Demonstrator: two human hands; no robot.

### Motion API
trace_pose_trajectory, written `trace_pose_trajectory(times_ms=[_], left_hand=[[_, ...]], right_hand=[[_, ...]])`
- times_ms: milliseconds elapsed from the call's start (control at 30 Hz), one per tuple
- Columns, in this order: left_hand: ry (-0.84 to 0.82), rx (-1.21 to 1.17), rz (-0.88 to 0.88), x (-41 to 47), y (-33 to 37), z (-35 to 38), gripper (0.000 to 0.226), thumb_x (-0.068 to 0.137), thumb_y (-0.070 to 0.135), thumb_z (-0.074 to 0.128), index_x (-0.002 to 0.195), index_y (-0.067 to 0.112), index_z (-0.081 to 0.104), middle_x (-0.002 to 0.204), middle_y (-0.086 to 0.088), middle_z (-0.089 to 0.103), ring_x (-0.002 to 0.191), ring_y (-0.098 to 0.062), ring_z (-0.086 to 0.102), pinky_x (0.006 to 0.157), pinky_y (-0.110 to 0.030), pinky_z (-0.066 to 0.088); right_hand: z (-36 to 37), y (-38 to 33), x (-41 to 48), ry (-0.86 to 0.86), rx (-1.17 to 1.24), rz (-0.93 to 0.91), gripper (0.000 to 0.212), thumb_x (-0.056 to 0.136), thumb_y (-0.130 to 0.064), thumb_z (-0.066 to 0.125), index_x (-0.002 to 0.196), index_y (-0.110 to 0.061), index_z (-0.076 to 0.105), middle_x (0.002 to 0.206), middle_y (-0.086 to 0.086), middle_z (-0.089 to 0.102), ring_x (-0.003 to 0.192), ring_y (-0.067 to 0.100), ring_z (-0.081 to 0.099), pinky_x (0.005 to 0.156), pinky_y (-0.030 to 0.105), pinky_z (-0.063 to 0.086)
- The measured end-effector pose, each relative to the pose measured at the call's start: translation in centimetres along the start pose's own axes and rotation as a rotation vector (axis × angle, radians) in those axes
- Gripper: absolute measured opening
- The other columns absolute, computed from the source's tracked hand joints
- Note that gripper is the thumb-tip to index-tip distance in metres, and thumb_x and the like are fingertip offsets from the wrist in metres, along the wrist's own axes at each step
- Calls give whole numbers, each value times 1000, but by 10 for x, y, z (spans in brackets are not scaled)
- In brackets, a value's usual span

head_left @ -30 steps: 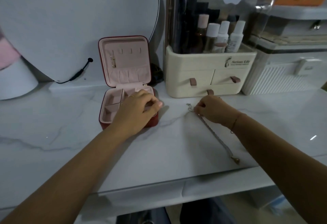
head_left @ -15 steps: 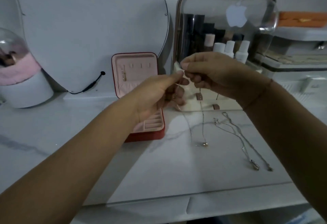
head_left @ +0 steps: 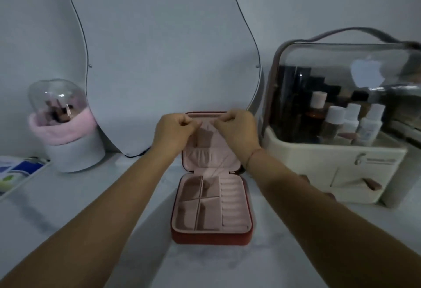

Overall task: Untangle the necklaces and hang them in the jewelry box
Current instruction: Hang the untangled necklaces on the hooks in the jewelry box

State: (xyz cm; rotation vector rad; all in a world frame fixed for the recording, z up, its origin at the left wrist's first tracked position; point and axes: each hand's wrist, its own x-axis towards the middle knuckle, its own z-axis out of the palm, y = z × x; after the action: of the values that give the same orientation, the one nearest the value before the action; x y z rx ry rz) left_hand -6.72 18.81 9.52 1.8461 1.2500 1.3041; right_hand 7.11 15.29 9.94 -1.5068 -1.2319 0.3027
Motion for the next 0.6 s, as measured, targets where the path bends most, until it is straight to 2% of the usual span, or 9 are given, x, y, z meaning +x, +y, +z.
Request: trace_pose_trajectory(times_ms=[67,167,300,433,533,600], left_hand=[[126,28,-5,5,-18,14,17,83,25,70,69,15,68,67,5,64,58,0,54,53,-12,39],[300,55,27,8,-33,35,23,83,26,69,66,11,64,63,3,63,57,-10,54,51,-21,36],[420,116,60,6,-37,51,22,85,27,66,69,13,61,64,5,61,57,-12,53,47,-23,34],[368,221,84,-5,-48,55,20,88,31,63,75,15,63,68,6,62,59,-11,54,48,-21,35],[205,136,112,-16,-57,52,20,91,28,60,83,12,68,74,2,66,67,-13,60,58,-26,47],[118,-21,78,-20,-52,47,19,91,27,60,82,13,70,74,3,67,70,-10,61,64,-23,48]], right_hand=[[23,12,4,80,-18,-3,17,82,-17,70,67,-18,61,72,-4,63,72,13,59,69,31,51],[44,23,7,200,-57,-18,13,86,-22,67,76,-17,59,74,-6,61,65,5,53,56,21,42],[54,30,9,284,-131,-71,14,89,-26,63,79,-18,57,71,-10,57,62,2,51,55,17,40],[53,37,0,246,-265,-110,17,92,-31,59,83,-17,56,72,-5,59,63,9,55,56,25,47],[46,42,-13,49,-312,-80,20,95,-30,52,82,-16,57,69,-3,57,60,9,53,56,25,45],[42,43,-23,-132,-152,14,27,97,-25,48,75,-15,59,67,0,57,60,13,52,60,29,45]])
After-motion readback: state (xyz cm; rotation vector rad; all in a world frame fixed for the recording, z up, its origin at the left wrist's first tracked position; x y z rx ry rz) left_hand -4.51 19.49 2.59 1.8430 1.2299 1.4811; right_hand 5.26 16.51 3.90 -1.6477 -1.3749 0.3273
